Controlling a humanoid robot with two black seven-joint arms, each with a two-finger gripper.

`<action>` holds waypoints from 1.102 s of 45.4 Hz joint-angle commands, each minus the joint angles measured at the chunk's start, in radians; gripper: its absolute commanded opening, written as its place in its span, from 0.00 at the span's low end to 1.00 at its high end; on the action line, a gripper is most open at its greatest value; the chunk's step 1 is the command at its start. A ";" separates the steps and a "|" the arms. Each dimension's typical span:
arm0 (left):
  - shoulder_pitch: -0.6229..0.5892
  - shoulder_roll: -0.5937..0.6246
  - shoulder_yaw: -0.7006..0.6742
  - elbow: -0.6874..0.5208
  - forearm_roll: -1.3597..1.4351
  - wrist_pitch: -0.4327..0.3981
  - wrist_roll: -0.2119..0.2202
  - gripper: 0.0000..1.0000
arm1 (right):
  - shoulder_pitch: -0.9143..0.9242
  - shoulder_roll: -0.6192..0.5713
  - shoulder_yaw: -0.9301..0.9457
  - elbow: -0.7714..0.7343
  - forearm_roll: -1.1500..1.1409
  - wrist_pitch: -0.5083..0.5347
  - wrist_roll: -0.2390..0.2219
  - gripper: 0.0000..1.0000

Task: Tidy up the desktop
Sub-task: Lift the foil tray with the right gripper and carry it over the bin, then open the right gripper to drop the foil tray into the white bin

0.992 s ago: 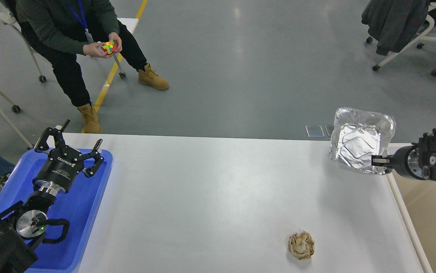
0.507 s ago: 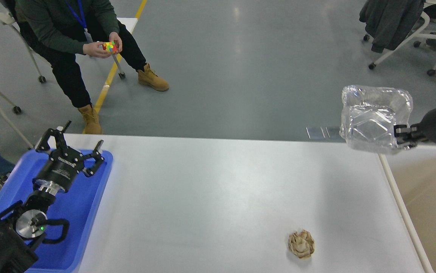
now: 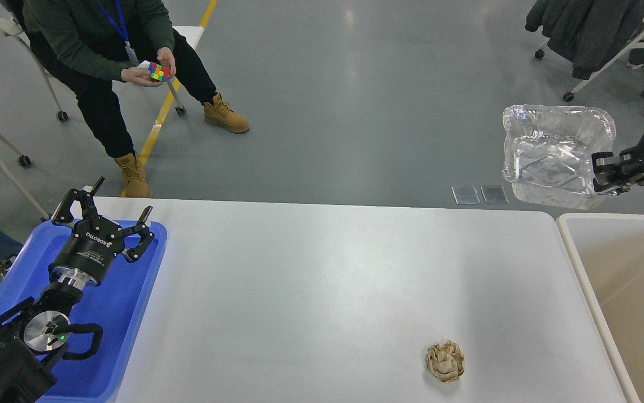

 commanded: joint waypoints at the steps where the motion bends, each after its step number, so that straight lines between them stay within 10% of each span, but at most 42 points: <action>1: 0.000 0.000 0.000 0.000 0.000 0.000 0.000 0.99 | -0.042 -0.069 0.009 -0.038 -0.001 0.011 0.000 0.00; 25: 0.000 0.000 0.000 0.000 0.000 0.000 0.000 0.99 | -0.676 -0.388 0.422 -0.515 0.005 0.016 0.000 0.00; 50: 0.000 0.000 0.000 0.000 0.000 0.000 0.000 0.99 | -1.329 -0.209 0.868 -0.905 0.134 -0.020 -0.003 0.00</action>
